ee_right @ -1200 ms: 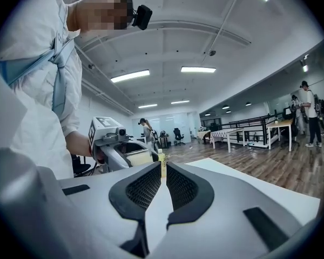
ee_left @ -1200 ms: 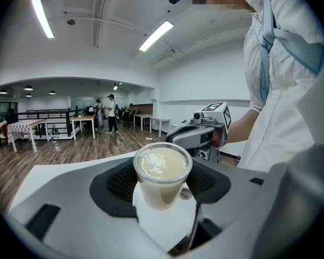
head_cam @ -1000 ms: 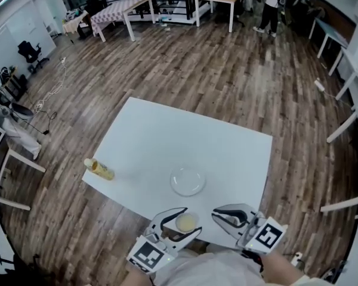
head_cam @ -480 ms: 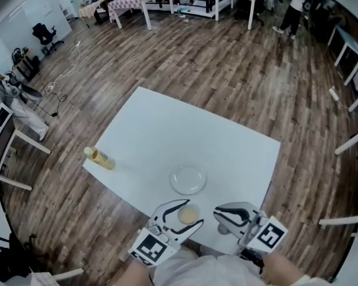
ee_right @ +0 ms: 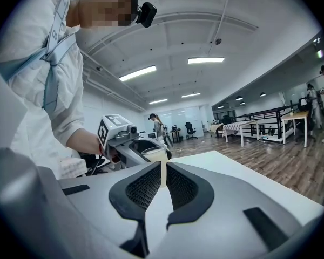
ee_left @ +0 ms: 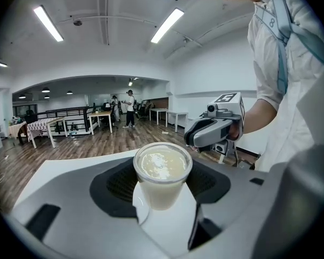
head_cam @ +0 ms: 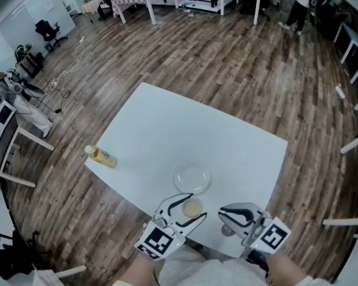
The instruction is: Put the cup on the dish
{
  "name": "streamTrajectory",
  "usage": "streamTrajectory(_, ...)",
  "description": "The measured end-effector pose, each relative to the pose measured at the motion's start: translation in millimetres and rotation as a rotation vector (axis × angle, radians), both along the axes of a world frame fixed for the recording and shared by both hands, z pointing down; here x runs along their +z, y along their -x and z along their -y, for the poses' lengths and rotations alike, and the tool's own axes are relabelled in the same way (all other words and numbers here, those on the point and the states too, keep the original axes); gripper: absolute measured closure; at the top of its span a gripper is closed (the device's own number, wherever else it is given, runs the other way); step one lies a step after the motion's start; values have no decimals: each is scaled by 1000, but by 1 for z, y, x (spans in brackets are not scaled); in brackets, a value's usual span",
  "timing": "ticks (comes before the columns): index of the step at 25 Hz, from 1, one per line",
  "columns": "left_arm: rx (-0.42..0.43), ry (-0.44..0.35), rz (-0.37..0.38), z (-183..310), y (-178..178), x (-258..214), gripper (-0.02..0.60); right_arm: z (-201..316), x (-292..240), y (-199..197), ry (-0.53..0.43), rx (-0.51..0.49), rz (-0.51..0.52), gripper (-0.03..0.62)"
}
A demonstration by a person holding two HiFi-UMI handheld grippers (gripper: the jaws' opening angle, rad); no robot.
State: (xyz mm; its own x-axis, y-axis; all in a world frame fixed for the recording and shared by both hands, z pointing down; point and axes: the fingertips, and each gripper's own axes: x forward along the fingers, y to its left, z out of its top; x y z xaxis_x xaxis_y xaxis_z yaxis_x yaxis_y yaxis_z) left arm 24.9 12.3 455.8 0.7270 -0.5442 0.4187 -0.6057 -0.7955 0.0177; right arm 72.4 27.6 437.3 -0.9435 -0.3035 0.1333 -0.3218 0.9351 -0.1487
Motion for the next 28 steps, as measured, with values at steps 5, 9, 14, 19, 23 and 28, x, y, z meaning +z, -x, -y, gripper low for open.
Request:
streamTrajectory(5,2,5,9,12,3,19,318,1,8,-1,18,15,-13,559)
streamTrajectory(9,7,6,22,23,5,29,318,1,10,-2,19,25,-23,559)
streamTrajectory(14,-18,0,21,37,8,42,318,2,15,-5,37,50,-34,559)
streamTrajectory(19,-18,9,38,45,11,63,318,2,24,-7,41,61,-53,559)
streamTrajectory(23,-17,17,43,50,17,77,318,1,25,-4,40,62,-61,559)
streamTrajectory(28,-20,19,46,60,23,95,318,2,28,-3,44,72,-69,559)
